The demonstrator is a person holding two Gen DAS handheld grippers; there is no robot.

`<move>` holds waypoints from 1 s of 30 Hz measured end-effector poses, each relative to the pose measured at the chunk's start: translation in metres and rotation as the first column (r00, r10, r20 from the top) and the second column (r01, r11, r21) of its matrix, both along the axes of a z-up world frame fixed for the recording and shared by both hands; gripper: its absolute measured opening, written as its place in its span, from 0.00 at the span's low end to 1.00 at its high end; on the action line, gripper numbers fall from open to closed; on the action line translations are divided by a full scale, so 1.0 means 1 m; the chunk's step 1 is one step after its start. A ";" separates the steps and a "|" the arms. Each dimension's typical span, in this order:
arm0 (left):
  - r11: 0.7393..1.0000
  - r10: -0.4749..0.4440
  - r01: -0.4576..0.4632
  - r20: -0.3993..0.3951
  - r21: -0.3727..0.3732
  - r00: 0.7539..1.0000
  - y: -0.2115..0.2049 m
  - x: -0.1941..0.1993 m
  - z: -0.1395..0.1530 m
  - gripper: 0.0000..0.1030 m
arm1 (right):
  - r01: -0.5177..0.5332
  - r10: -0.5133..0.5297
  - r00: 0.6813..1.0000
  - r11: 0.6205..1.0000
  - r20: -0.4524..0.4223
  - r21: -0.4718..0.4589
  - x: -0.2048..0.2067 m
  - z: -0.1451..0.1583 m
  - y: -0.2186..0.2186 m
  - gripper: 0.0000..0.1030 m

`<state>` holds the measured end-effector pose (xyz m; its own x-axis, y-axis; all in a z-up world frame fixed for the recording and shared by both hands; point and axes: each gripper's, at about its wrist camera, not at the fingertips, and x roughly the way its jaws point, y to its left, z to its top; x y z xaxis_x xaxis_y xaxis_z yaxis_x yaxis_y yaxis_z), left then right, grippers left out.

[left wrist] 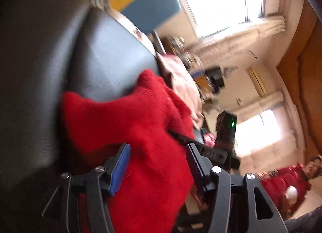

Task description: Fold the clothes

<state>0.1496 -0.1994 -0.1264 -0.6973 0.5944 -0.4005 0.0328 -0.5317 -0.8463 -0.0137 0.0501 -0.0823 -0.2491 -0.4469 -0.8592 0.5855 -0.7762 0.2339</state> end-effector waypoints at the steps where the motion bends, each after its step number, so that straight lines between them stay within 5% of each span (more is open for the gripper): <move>1: 0.999 -0.029 0.029 -0.003 -0.028 1.000 0.008 -0.004 0.002 0.52 | -0.001 0.001 1.000 1.000 0.000 -0.023 0.009 -0.001 0.009 1.00; 5: 0.987 -0.096 0.102 0.051 -0.128 0.994 0.033 -0.007 0.000 0.46 | -0.087 0.085 0.995 0.996 -0.056 -0.026 0.046 0.003 0.037 1.00; 10: 0.971 0.008 -0.012 -0.021 -0.241 1.000 0.022 0.033 0.011 0.51 | -0.093 0.090 0.995 0.993 -0.043 -0.078 0.045 0.020 0.055 1.00; 15: 0.987 0.135 -0.125 0.108 -0.096 0.985 -0.013 0.065 -0.024 0.54 | -0.165 0.153 0.974 0.984 -0.164 -0.062 0.023 0.049 0.018 1.00; 17: 0.988 0.148 -0.144 0.083 -0.055 0.986 -0.018 0.073 -0.027 0.55 | -0.221 0.212 0.956 0.975 -0.205 -0.022 0.013 0.055 -0.004 1.00; 23: 0.995 0.078 -0.074 0.060 -0.066 0.995 -0.004 0.061 -0.026 0.61 | -0.408 0.424 0.900 0.900 -0.097 0.153 -0.017 0.028 -0.084 1.00; 30: 0.982 0.014 0.001 0.078 -0.188 0.997 0.024 0.028 -0.014 0.61 | -0.413 0.425 0.905 0.884 -0.006 0.220 -0.027 -0.004 -0.112 1.00</move>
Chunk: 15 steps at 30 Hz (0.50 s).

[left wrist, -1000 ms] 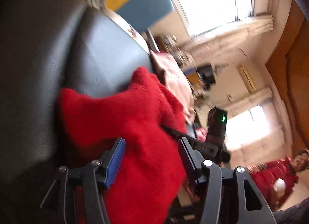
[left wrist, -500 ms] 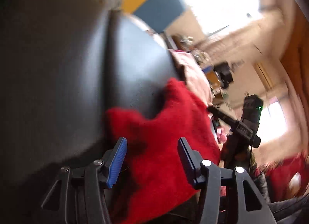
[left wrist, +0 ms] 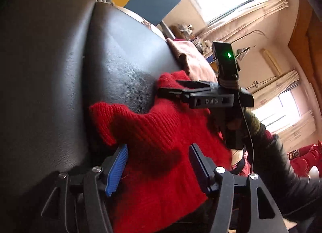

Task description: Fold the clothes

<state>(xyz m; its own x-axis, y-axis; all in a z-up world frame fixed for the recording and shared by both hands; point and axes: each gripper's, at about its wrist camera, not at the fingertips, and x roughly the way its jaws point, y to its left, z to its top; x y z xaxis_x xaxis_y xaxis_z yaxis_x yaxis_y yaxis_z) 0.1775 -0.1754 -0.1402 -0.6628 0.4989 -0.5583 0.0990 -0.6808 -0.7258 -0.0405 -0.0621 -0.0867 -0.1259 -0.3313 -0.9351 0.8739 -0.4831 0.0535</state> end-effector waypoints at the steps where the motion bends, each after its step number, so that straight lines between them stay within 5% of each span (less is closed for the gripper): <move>1: 1.000 -0.008 0.008 0.006 0.000 1.000 0.001 -0.003 0.001 0.59 | 0.007 -0.007 1.000 1.000 0.004 -0.017 0.000 -0.001 0.004 1.00; 4: 0.998 -0.013 0.014 0.012 -0.067 1.000 0.009 -0.010 0.004 0.25 | 0.015 -0.015 1.000 0.999 0.015 -0.045 -0.002 -0.001 0.012 1.00; 7: 0.992 0.000 0.002 0.016 -0.123 1.000 0.015 -0.013 0.004 0.18 | 0.046 -0.045 0.999 0.996 0.020 -0.076 -0.009 -0.002 0.018 1.00; 9: 0.992 0.013 -0.011 0.014 -0.124 1.000 0.013 -0.010 0.004 0.15 | 0.071 -0.071 0.997 0.992 -0.003 -0.100 -0.008 0.001 0.020 0.88; 11: 0.991 0.036 -0.035 0.009 -0.130 0.999 0.010 -0.007 0.007 0.13 | 0.096 -0.101 0.994 0.987 -0.036 -0.126 -0.005 0.005 0.021 0.49; 13: 0.988 0.053 -0.054 -0.011 -0.147 0.999 0.009 -0.005 0.015 0.12 | 0.121 -0.132 0.989 0.981 -0.068 -0.153 -0.002 0.010 0.023 0.27; 15: 0.983 0.060 -0.066 -0.041 -0.168 0.997 0.011 -0.003 0.026 0.12 | 0.165 -0.182 0.981 0.967 -0.071 -0.196 -0.002 0.012 0.030 0.23</move>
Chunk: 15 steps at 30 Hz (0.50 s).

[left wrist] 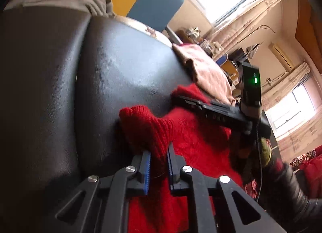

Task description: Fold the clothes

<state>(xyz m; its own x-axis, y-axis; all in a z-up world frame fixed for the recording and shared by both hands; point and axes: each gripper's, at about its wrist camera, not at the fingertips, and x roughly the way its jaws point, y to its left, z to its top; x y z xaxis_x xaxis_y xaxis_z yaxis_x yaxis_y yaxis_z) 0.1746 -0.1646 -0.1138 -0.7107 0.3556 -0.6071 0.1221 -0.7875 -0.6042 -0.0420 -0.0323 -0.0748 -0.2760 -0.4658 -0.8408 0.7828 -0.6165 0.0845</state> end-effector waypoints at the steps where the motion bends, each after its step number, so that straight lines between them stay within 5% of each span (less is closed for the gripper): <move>1: 1.000 0.002 -0.002 -0.017 -0.016 1.000 0.001 0.001 0.006 0.12 | 0.030 -0.030 1.000 0.999 0.000 -0.032 0.000 0.002 0.006 0.21; 4: 0.997 -0.027 0.020 -0.087 -0.078 0.996 0.015 0.015 0.031 0.11 | 0.121 -0.118 0.993 0.976 0.030 -0.182 0.013 0.013 0.042 0.20; 7: 0.995 -0.040 0.028 -0.138 -0.093 0.990 0.021 0.033 0.052 0.11 | 0.207 -0.182 0.978 0.913 0.103 -0.351 0.037 0.026 0.086 0.19; 11: 0.999 0.015 -0.025 -0.206 -0.042 0.978 0.004 0.059 0.078 0.11 | 0.285 -0.197 0.957 0.776 0.214 -0.562 0.071 0.048 0.119 0.15; 15: 0.989 0.125 -0.142 -0.321 -0.032 0.939 -0.026 0.066 0.122 0.10 | 0.245 -0.141 0.969 0.648 0.203 -0.721 0.084 0.093 0.110 0.15</move>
<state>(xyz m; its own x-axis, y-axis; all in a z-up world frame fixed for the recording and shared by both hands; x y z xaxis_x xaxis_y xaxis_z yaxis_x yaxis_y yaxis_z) 0.2410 -0.1902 0.0078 -0.9083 0.2174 -0.3574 0.0368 -0.8095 -0.5859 0.0418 0.0782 0.0179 -0.3562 -0.8923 -0.2773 0.6050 -0.4464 0.6593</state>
